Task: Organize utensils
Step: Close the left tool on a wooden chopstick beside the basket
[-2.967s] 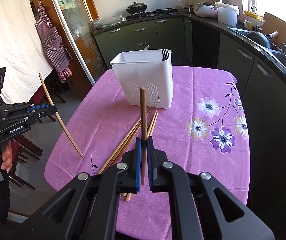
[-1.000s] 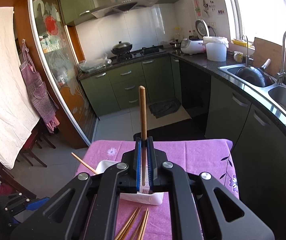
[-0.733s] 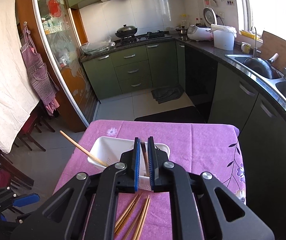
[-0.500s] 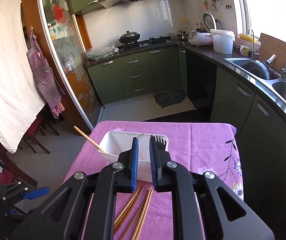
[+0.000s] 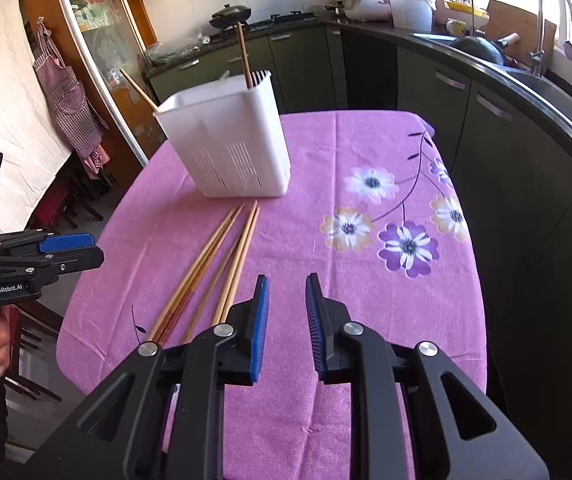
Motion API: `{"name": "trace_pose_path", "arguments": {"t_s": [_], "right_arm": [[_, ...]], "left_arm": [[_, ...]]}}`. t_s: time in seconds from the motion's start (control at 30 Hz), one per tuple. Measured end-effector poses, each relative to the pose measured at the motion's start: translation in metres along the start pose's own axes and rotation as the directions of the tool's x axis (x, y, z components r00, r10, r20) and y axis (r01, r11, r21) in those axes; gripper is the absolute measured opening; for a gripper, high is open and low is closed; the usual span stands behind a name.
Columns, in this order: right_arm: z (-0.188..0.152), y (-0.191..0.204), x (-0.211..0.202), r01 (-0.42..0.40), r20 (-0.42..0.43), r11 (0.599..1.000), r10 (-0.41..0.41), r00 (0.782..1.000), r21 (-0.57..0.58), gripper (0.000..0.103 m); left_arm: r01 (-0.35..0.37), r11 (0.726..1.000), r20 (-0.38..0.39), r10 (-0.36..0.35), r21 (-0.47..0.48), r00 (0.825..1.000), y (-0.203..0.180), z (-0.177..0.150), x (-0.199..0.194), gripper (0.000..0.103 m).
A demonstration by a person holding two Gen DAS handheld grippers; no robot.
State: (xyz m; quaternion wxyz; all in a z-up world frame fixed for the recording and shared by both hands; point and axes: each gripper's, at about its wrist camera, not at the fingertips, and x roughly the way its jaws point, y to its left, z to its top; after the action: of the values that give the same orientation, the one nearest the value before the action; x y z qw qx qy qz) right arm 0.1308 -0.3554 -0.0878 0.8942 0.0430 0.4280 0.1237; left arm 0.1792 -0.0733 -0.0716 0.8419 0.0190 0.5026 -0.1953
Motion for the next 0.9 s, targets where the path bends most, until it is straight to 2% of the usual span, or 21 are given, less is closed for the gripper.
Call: {"name": "trace_pose_path", "arguments": {"t_s": [0.2,0.47,0.63,0.9], "right_arm": [[-0.003,-0.011,0.026,-0.006,-0.045,1.000,0.008,0.999,0.024,0.019],[0.001,-0.016,0.037,-0.015,-0.065,0.999,0.017,0.998,0.038,0.019],[0.002,-0.022,0.041,-0.019,-0.072,0.999,0.023,0.997,0.049,0.019],[0.001,-0.026,0.047,-0.034,-0.086,0.997,0.039,0.995,0.063,0.019]], "left_arm": [[-0.013,1.000,-0.107,0.014,0.009,0.994,-0.003,0.016,0.057,0.041],[-0.070,0.998,-0.212,0.070,0.008,0.975,0.011,0.032,0.117,0.024],[-0.087,0.996,-0.232,0.085,-0.001,0.969,0.016,0.038,0.134,0.022],[-0.111,0.993,-0.257,0.117,0.037,0.959,0.008,0.046,0.148,0.018]]}}
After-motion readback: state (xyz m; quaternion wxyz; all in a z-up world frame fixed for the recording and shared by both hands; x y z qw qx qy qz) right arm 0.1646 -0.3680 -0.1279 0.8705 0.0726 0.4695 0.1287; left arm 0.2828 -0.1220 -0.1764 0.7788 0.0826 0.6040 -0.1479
